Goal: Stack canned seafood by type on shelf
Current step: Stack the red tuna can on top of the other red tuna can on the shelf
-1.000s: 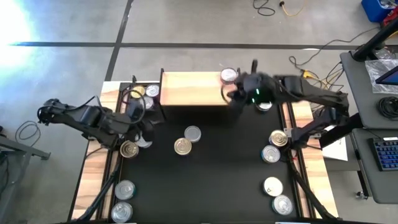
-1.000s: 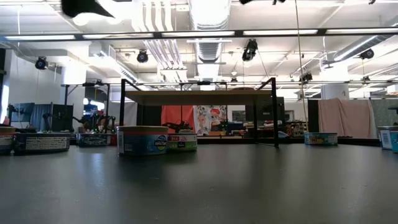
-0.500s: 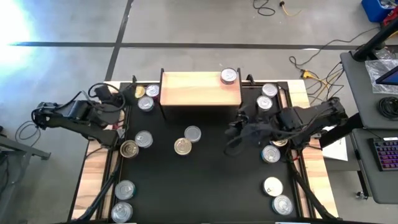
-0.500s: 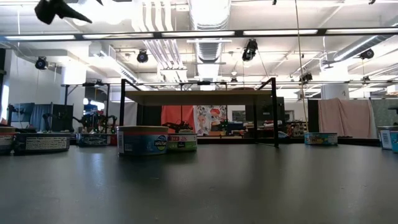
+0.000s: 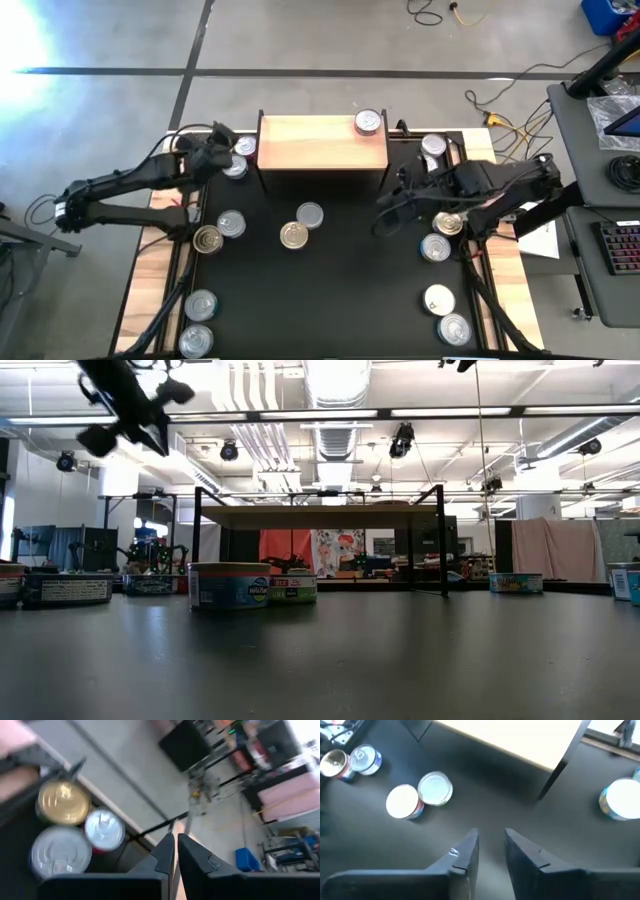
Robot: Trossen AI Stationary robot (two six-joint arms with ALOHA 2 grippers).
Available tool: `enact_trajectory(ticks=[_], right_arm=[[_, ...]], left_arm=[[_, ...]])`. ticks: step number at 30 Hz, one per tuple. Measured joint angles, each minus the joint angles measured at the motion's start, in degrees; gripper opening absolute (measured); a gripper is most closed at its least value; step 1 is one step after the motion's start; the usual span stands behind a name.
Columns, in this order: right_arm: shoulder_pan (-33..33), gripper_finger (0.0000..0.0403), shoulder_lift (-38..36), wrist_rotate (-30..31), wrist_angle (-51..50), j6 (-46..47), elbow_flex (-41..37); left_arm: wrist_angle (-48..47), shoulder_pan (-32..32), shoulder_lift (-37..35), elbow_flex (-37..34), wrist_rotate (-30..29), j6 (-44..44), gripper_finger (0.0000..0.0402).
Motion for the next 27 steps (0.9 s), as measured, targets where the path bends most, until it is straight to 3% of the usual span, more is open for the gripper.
enact_trajectory(ticks=[10, 20, 27], right_arm=[[-8.94, 0.0148, -5.94, 2.98, -0.07, -13.62, 0.02], [-15.16, 0.0175, -9.33, 0.66, -0.05, -20.99, 0.02], [-17.63, 0.0176, -8.25, -6.37, 0.09, -24.57, 0.02]], left_arm=[[22.93, 17.92, 8.24, -4.83, 16.35, -4.8, 0.0007], [25.2, 28.23, 19.06, -7.21, 28.45, -12.49, 0.0003], [27.41, 34.26, 25.06, -6.97, 34.38, -11.52, 0.0003]])
